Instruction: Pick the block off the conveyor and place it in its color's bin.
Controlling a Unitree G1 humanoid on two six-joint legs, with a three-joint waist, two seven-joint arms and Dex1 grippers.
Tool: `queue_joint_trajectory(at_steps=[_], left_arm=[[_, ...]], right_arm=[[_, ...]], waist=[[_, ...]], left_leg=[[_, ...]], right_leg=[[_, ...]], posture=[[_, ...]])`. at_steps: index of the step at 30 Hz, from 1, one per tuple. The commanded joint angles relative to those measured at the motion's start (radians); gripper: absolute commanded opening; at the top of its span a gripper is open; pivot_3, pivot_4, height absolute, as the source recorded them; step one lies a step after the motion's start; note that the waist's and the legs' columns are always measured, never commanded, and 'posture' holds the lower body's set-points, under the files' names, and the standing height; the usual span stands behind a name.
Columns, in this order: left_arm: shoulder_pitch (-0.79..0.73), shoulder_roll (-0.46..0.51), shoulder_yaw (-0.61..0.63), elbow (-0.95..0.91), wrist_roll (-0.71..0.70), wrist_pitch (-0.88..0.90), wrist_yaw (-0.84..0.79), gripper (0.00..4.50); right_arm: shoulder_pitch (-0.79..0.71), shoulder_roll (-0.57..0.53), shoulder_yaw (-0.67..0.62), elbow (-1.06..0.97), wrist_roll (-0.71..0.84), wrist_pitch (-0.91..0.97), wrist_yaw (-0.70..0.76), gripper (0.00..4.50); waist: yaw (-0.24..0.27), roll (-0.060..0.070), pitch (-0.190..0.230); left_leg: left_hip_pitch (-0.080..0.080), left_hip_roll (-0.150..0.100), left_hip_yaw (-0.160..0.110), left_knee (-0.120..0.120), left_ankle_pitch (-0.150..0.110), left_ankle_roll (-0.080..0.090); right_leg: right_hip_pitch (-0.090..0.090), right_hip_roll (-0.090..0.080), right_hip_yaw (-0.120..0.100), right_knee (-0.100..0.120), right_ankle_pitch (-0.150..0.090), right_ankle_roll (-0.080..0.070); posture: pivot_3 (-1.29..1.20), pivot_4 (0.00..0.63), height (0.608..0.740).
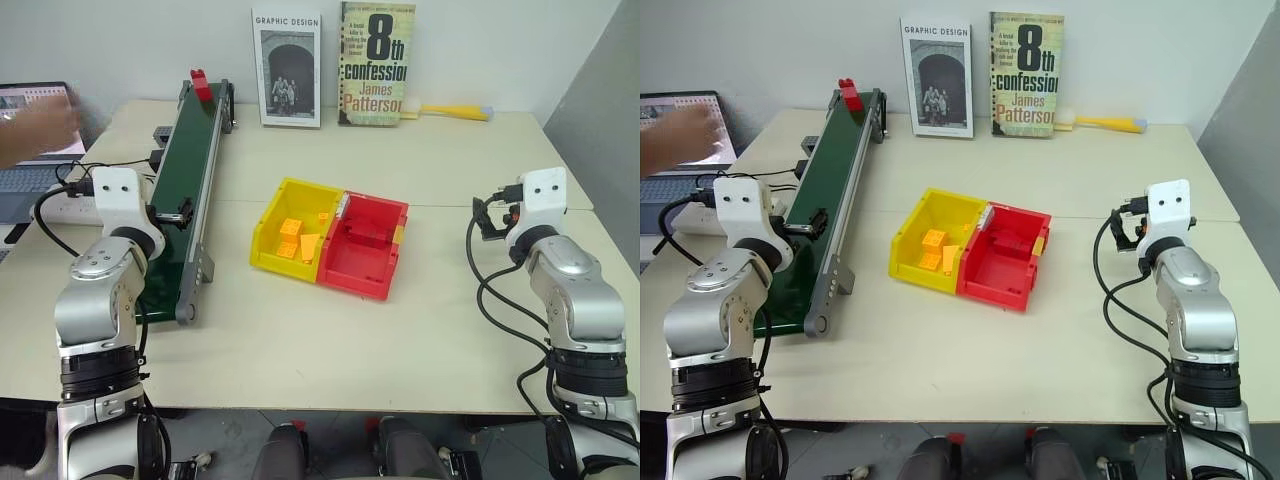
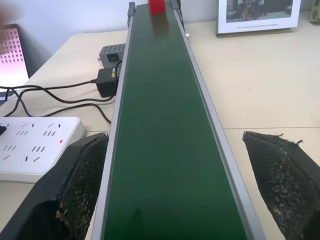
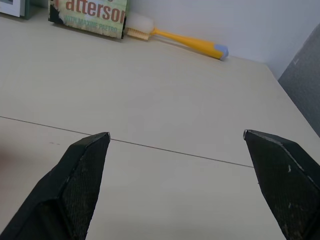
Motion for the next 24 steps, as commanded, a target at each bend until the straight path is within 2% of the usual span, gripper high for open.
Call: queue_joint_trajectory(at_steps=[1,16,24], left_arm=[[-0.015,0.012,0.025,-0.034,-0.006,-0.004,0.006,4.49],[-0.013,-0.067,0.089,-0.054,-0.047,-0.083,0.073,4.49],[-0.027,-0.076,0.059,-0.03,-0.034,-0.106,0.091,4.49]], right_arm=[[-0.02,-0.014,-0.02,-0.025,-0.011,-0.017,0.0,4.5],[-0.062,-0.049,0.005,0.003,0.0,-0.037,0.078,4.5],[-0.097,-0.043,0.034,0.016,0.042,-0.063,0.186,4.5]], waist=[[0.0,0.0,0.0],[0.0,0.0,0.0],[0.0,0.0,0.0]], left_leg=[[0.0,0.0,0.0,0.0,0.0,0.0],[0.0,0.0,0.0,0.0,0.0,0.0],[0.0,0.0,0.0,0.0,0.0,0.0]], right_leg=[[0.0,0.0,0.0,0.0,0.0,0.0],[0.0,0.0,0.0,0.0,0.0,0.0],[0.0,0.0,0.0,0.0,0.0,0.0]], posture=[[0.0,0.15,0.74],[0.0,0.15,0.74],[0.0,0.15,0.74]])
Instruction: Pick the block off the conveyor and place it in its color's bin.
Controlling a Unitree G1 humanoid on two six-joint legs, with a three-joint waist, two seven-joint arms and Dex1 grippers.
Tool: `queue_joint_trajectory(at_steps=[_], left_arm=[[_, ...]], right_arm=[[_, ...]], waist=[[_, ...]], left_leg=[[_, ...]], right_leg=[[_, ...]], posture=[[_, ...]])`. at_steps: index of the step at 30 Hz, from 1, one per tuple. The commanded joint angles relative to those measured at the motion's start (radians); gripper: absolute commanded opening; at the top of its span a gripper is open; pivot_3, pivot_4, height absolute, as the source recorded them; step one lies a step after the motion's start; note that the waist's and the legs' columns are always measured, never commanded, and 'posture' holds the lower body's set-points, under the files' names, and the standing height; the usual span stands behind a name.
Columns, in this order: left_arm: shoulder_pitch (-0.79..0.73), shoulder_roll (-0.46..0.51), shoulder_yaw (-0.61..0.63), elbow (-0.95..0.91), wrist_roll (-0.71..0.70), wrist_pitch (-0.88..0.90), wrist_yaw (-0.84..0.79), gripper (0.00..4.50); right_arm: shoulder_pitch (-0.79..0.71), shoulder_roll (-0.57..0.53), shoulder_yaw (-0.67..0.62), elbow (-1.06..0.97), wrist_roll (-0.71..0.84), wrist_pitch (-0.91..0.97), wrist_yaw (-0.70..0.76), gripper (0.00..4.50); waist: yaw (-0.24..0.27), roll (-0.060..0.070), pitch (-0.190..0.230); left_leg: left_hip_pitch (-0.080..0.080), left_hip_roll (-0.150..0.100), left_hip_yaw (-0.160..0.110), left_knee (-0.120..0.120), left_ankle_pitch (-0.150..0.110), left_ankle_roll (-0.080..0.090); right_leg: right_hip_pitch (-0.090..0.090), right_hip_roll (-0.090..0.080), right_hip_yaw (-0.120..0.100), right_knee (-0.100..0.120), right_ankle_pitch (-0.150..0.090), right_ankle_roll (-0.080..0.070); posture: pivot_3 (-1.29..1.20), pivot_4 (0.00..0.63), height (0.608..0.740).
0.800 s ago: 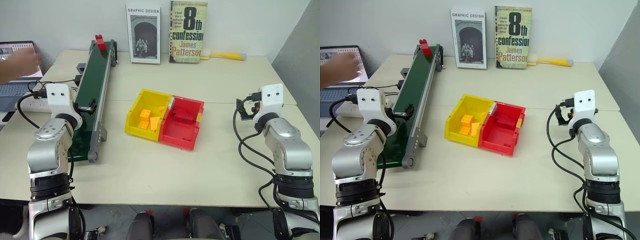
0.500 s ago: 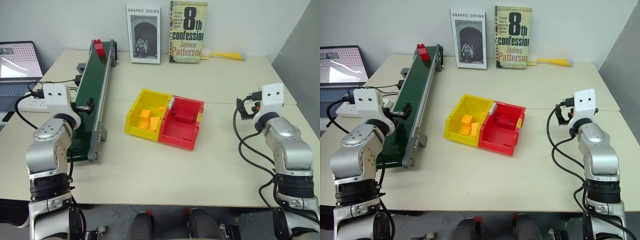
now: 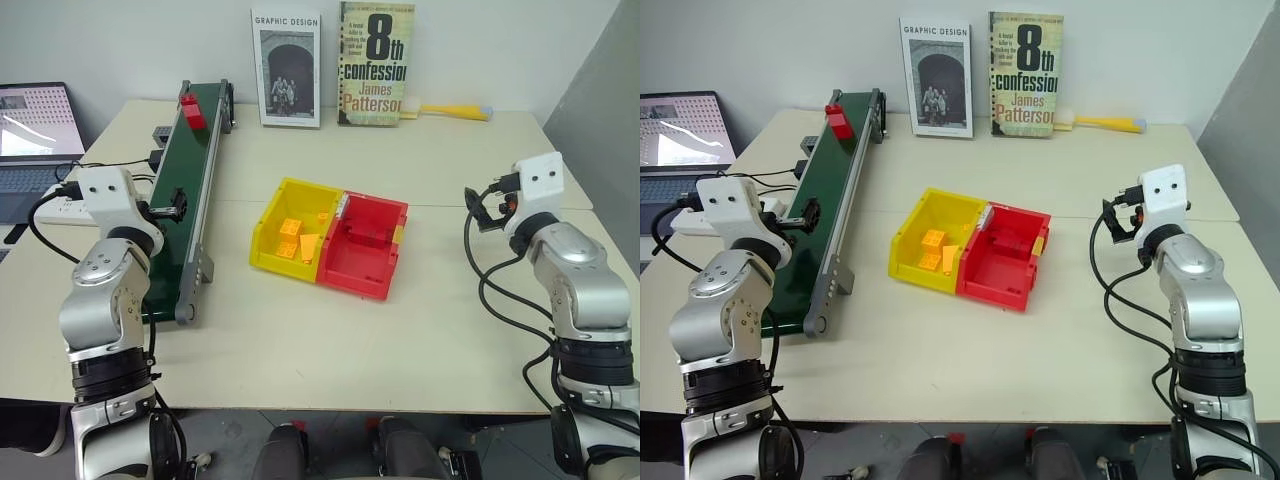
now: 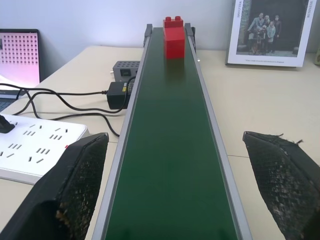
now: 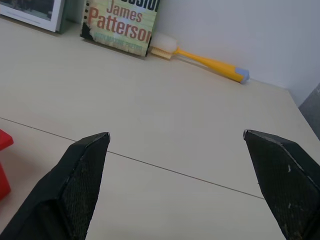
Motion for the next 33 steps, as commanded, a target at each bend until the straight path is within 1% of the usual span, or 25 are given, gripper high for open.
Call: queue_joint_trajectory(at_steps=[1,5,8,9,11,14,18,33], left_arm=[[-0.028,0.004,-0.005,-0.015,0.014,-0.031,0.016,4.49],[-0.044,-0.003,-0.028,0.017,0.039,-0.029,0.038,4.49],[-0.073,-0.012,-0.036,0.069,0.062,-0.051,0.069,4.49],[-0.085,-0.011,-0.037,0.087,0.068,-0.059,0.076,4.49],[-0.099,-0.012,-0.035,0.114,0.075,-0.071,0.086,4.49],[-0.113,-0.015,-0.036,0.142,0.077,-0.084,0.1,4.49],[-0.12,-0.019,-0.039,0.161,0.075,-0.103,0.105,4.49],[-0.15,-0.042,-0.055,0.229,0.069,-0.123,0.091,4.49]], right_arm=[[-0.05,-0.007,0.01,-0.017,0.06,-0.019,0.098,4.5],[-0.12,-0.026,0.04,-0.052,0.202,0.026,0.303,4.5],[-0.221,-0.061,0.069,-0.1,0.39,0.139,0.515,4.5],[-0.249,-0.071,0.081,-0.11,0.43,0.17,0.559,4.5],[-0.281,-0.079,0.096,-0.119,0.47,0.199,0.595,4.5],[-0.304,-0.073,0.106,-0.14,0.525,0.238,0.617,4.5],[-0.312,-0.069,0.113,-0.159,0.552,0.249,0.61,4.5],[-0.267,-0.064,0.087,-0.243,0.62,0.301,0.509,4.5]], waist=[[0.0,0.0,0.0],[-0.001,0.0,0.0],[0.0,0.001,0.001],[0.0,0.001,0.0],[0.0,0.0,0.0],[0.001,0.0,0.0],[0.001,0.0,0.0],[0.001,0.0,0.0]], left_leg=[[0.0,0.0,0.0,0.0,0.0,0.0],[0.0,0.0,0.0,0.0,0.0,0.0],[0.0,0.0,-0.001,0.0,0.0,0.0],[0.0,-0.001,-0.001,0.0,0.0,0.0],[0.0,0.0,-0.002,0.0,0.0,0.0],[-0.001,0.0,-0.006,0.0,0.0,0.0],[-0.002,0.001,-0.006,0.0,0.0,0.0],[-0.002,0.0,-0.006,0.0,0.0,0.0]], right_leg=[[0.0,0.0,0.0,0.0,0.0,0.0],[0.0,0.0,0.0,0.0,0.0,0.0],[0.0,0.0,-0.001,0.0,0.0,0.0],[0.0,0.0,-0.001,0.0,0.0,0.0],[0.0,0.0,-0.002,-0.001,0.0,0.0],[0.002,0.0,-0.006,-0.003,0.0,0.0],[0.002,-0.002,-0.006,-0.003,0.0,0.0],[0.002,-0.002,-0.006,-0.004,0.0,0.0]], posture=[[0.0,0.15,0.74],[0.0,0.15,0.74],[0.0,0.15,0.74],[0.0,0.15,0.74],[0.0,0.15,0.74],[0.0,0.15,0.74],[0.0,0.15,0.74],[0.0,0.15,0.74]])
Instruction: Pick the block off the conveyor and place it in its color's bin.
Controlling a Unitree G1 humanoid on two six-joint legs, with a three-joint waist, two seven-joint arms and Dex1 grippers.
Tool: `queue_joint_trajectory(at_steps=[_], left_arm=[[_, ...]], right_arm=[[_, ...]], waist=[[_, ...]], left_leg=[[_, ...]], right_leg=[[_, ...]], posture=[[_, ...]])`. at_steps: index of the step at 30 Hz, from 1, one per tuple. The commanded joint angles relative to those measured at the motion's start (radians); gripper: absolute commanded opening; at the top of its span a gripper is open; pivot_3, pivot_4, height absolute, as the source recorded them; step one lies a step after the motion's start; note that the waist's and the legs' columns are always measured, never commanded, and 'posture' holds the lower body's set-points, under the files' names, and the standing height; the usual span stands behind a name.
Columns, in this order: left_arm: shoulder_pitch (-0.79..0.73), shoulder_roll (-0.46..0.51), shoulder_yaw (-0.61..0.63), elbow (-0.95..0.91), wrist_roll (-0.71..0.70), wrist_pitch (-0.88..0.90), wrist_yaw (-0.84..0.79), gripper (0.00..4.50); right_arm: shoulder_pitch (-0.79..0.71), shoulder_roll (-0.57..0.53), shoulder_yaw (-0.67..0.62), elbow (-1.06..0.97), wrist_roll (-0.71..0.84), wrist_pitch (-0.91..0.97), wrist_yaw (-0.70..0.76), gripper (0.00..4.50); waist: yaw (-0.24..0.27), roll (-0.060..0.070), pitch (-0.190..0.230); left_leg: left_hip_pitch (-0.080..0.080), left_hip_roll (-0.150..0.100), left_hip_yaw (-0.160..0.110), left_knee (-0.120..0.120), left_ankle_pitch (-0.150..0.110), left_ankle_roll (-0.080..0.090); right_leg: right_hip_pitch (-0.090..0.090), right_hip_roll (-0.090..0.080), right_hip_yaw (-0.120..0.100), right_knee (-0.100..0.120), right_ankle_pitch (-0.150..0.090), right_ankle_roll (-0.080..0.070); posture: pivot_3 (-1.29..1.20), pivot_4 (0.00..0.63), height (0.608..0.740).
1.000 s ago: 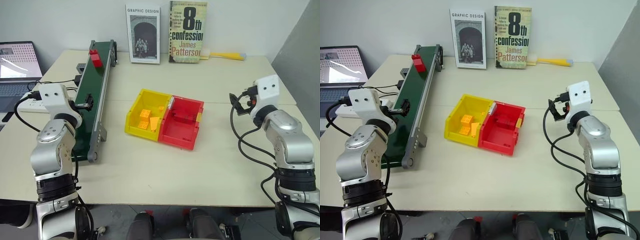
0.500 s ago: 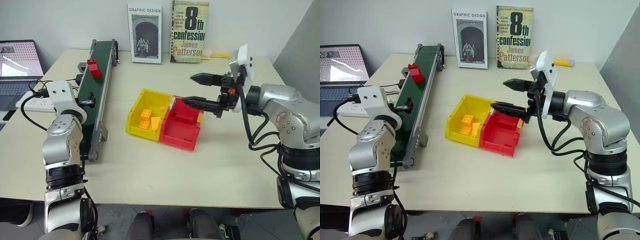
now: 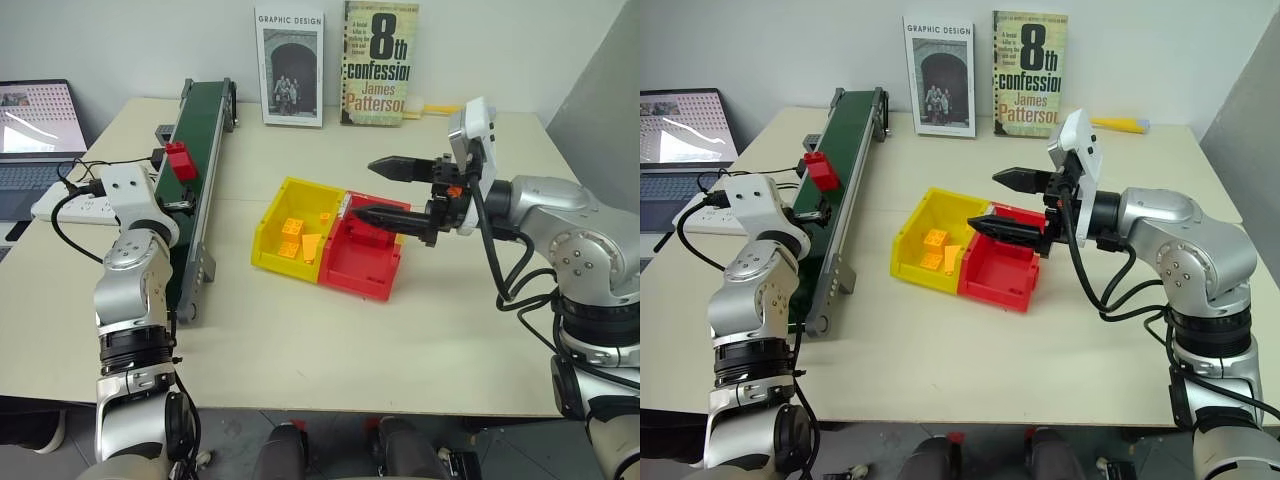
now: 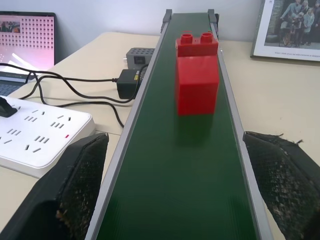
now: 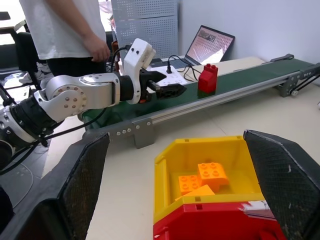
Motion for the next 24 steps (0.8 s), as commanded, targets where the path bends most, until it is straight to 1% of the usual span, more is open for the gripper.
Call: queue_joint_trajectory(at_steps=[1,5,9,10,11,16,19,21,24], left_arm=[[-0.028,-0.001,-0.007,0.002,0.002,-0.02,-0.005,4.49],[-0.043,-0.003,-0.009,0.026,-0.001,-0.027,-0.009,4.49],[-0.04,-0.007,0.001,0.018,-0.018,-0.024,-0.011,3.94],[-0.036,-0.007,0.003,0.01,-0.021,-0.017,-0.009,3.63],[-0.032,-0.007,0.004,0.002,-0.024,-0.006,-0.006,3.52],[-0.009,-0.016,0.019,-0.043,-0.041,0.037,0.015,2.45],[-0.005,-0.016,0.036,-0.068,-0.051,0.062,0.027,1.95],[-0.004,-0.011,0.041,-0.079,-0.058,0.074,0.029,1.53],[-0.007,-0.001,0.047,-0.097,-0.061,0.089,0.03,1.53]], right_arm=[[0.0,-0.007,-0.039,-0.052,0.035,0.008,-0.029,4.5],[0.002,-0.012,-0.045,-0.065,0.051,0.022,-0.046,4.5],[0.003,-0.02,-0.043,-0.069,0.067,0.029,-0.055,4.5],[0.002,-0.02,-0.043,-0.069,0.071,0.031,-0.057,4.5],[0.001,-0.02,-0.043,-0.068,0.073,0.032,-0.058,4.5],[-0.003,-0.022,-0.037,-0.06,0.077,0.025,-0.061,4.5],[-0.009,-0.019,-0.031,-0.051,0.075,0.019,-0.062,4.5],[-0.013,-0.017,-0.028,-0.045,0.072,0.015,-0.063,4.5],[-0.013,-0.016,-0.028,-0.04,0.067,0.008,-0.065,4.5]], waist=[[0.0,0.0,0.0],[0.0,0.0,0.0],[0.0,0.0,0.0],[0.0,0.0,0.0],[0.0,0.0,0.0],[0.0,0.0,0.0],[0.0,0.0,0.0],[0.0,0.0,0.0],[0.0,0.0,0.0]], left_leg=[[0.0,0.0,0.0,0.0,0.0,0.0],[0.0,0.0,0.0,0.0,0.0,0.0],[0.0,0.0,0.0,0.0,0.0,0.0],[0.0,0.0,0.0,0.0,0.0,0.0],[0.0,0.0,0.0,0.0,0.0,0.0],[0.0,0.0,0.0,0.0,0.0,0.0],[0.0,0.0,0.0,0.0,0.0,0.0],[0.0,0.0,0.0,0.0,0.0,0.0],[0.0,0.0,0.0,0.0,0.0,0.0]], right_leg=[[0.0,0.0,0.0,0.0,0.0,0.0],[0.0,0.0,0.0,0.0,0.0,0.0],[0.0,0.0,0.0,0.0,0.0,0.0],[0.0,0.0,0.0,-0.001,0.0,0.0],[0.0,0.0,0.0,-0.001,0.0,0.0],[0.0,0.0,0.0,0.0,0.0,0.0],[0.0,0.0,0.0,0.0,0.0,0.0],[0.0,0.0,0.0,0.0,0.0,0.0],[0.0,0.0,0.0,0.0,0.0,0.0]], posture=[[0.0,0.15,0.74],[0.0,0.15,0.74],[0.0,0.15,0.74],[0.0,0.15,0.74],[0.0,0.15,0.74],[0.0,0.15,0.74],[0.0,0.15,0.74],[0.0,0.15,0.74],[0.0,0.15,0.74]])
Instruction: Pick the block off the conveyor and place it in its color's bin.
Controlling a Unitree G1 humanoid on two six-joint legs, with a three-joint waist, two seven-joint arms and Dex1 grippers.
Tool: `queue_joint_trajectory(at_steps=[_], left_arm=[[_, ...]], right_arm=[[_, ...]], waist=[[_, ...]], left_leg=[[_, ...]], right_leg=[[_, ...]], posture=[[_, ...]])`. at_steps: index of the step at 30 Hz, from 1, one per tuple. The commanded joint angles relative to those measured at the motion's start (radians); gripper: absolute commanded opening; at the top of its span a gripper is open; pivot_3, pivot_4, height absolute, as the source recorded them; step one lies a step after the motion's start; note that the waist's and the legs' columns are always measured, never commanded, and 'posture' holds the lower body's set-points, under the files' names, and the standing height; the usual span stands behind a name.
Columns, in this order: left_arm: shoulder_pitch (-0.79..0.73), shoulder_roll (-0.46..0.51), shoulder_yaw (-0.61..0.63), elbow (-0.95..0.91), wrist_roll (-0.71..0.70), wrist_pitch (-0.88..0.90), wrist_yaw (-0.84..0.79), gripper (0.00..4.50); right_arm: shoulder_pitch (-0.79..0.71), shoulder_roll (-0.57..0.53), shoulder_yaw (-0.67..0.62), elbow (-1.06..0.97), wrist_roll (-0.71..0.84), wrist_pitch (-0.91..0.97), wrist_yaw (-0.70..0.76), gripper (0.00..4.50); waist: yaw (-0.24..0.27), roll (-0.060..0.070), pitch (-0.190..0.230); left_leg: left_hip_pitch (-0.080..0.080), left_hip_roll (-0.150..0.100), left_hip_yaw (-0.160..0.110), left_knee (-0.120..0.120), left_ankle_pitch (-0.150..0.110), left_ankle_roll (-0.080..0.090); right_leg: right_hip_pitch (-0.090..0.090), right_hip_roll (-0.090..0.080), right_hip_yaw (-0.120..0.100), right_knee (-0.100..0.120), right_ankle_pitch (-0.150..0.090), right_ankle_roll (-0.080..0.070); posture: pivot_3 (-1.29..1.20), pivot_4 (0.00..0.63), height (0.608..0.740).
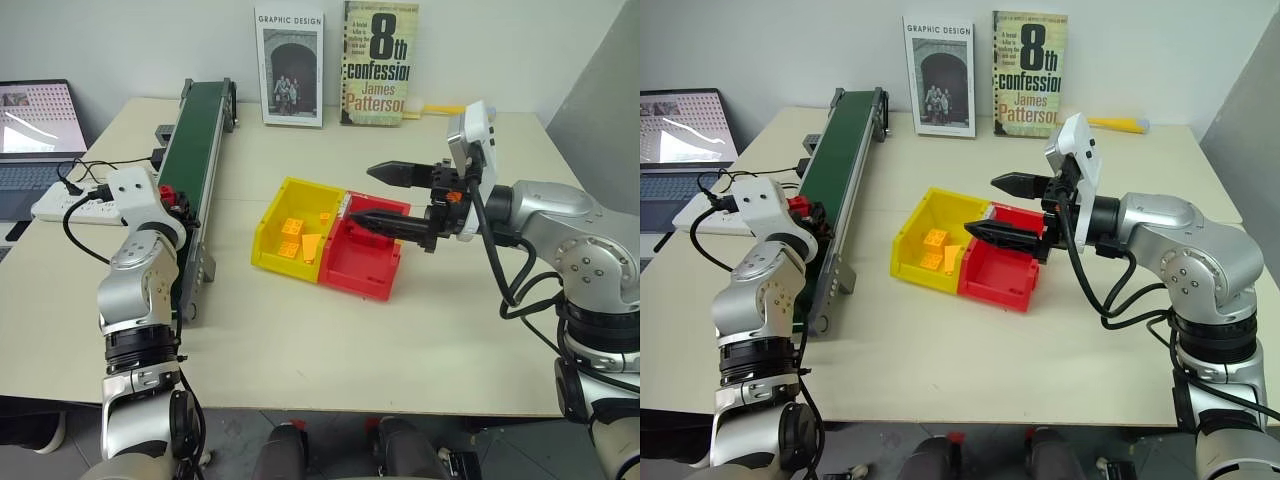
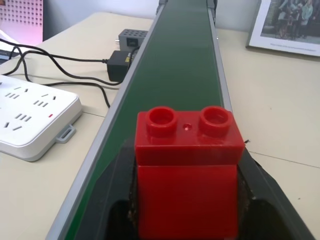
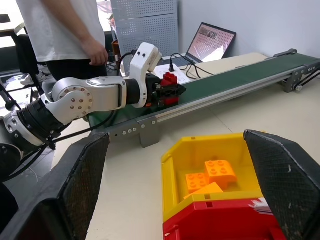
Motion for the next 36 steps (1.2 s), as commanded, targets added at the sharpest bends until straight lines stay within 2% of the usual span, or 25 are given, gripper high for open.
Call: queue_joint_trajectory(at_steps=[1,4,9,13,18,22,27,29,30,36], left_arm=[[-0.012,0.027,0.022,-0.07,-0.006,0.018,0.005,1.53],[-0.029,0.054,-0.006,-0.081,0.001,0.033,-0.029,1.53],[-0.1,0.096,-0.161,-0.096,-0.029,0.051,-0.247,1.53],[-0.179,0.08,-0.239,-0.098,-0.096,0.078,-0.416,1.53],[-0.237,0.046,-0.421,-0.133,-0.159,0.091,-0.692,1.53],[-0.259,0.025,-0.573,-0.106,-0.118,0.026,-0.859,1.53],[-0.294,-0.014,-0.669,0.039,-0.019,-0.121,-0.937,1.53],[-0.302,-0.032,-0.681,0.092,0.006,-0.178,-0.959,2.23],[-0.307,-0.041,-0.685,0.119,0.022,-0.209,-0.961,2.29],[-0.344,-0.067,-0.661,0.222,0.048,-0.277,-1.004,3.46]], right_arm=[[-0.014,-0.005,-0.025,-0.014,0.005,-0.024,-0.004,4.5],[0.0,-0.032,-0.02,-0.039,-0.004,-0.017,-0.004,4.5],[0.013,-0.124,0.017,-0.072,-0.097,-0.018,-0.029,4.5],[0.026,-0.153,-0.007,-0.11,-0.086,0.019,-0.051,4.5],[0.072,-0.208,-0.055,-0.2,-0.045,0.087,-0.077,4.5],[0.115,-0.275,-0.081,-0.268,-0.002,0.135,-0.056,4.5],[0.173,-0.331,-0.109,-0.31,0.011,0.179,-0.081,4.5],[0.187,-0.331,-0.125,-0.323,0.019,0.191,-0.097,4.5],[0.191,-0.329,-0.131,-0.328,0.023,0.195,-0.104,4.5],[0.213,-0.327,-0.154,-0.346,0.048,0.213,-0.142,4.5]], waist=[[0.0,0.0,0.0],[0.0,0.0,0.0],[0.007,0.0,0.0],[0.011,0.0,0.0],[0.002,0.0,0.0],[0.001,0.001,0.001],[-0.002,0.001,0.001],[-0.001,0.001,0.001],[-0.001,0.001,0.001],[0.0,0.001,0.001]], left_leg=[[0.0,0.0,0.0,0.0,0.0,0.0],[0.0,0.0,0.0,0.0,0.0,0.0],[-0.001,-0.001,-0.001,0.0,0.0,0.0],[-0.001,-0.001,-0.001,0.0,0.001,-0.002],[-0.002,-0.002,0.0,-0.002,0.002,-0.003],[-0.002,-0.002,0.001,-0.002,0.002,-0.003],[-0.001,-0.002,0.001,-0.001,0.0,0.0],[-0.001,-0.002,0.002,-0.001,0.0,0.001],[0.0,-0.002,0.002,-0.001,0.0,0.001],[-0.001,-0.002,0.001,-0.001,0.0,0.001]], right_leg=[[0.0,0.0,0.0,0.0,0.0,0.0],[0.0,0.0,0.0,0.0,0.0,0.0],[0.0,0.0,-0.001,-0.001,0.0,0.0],[0.001,0.0,-0.002,-0.002,0.0,0.0],[0.001,0.002,-0.001,-0.005,0.0,0.0],[0.001,0.002,0.0,-0.006,0.0,0.0],[0.001,0.003,0.001,-0.005,0.0,0.0],[0.002,0.004,0.001,-0.005,0.0,0.0],[0.002,0.004,0.001,-0.006,0.0,0.0],[0.002,0.004,0.001,-0.006,0.0,0.0]], posture=[[0.0,0.15,0.74],[0.0,0.15,0.74],[0.0,0.15,0.74],[0.0,0.15,0.74],[0.0,0.15,0.74],[0.0,0.15,0.74],[0.0,0.15,0.74],[0.0,0.15,0.74],[0.0,0.15,0.74],[0.0,0.15,0.74]])
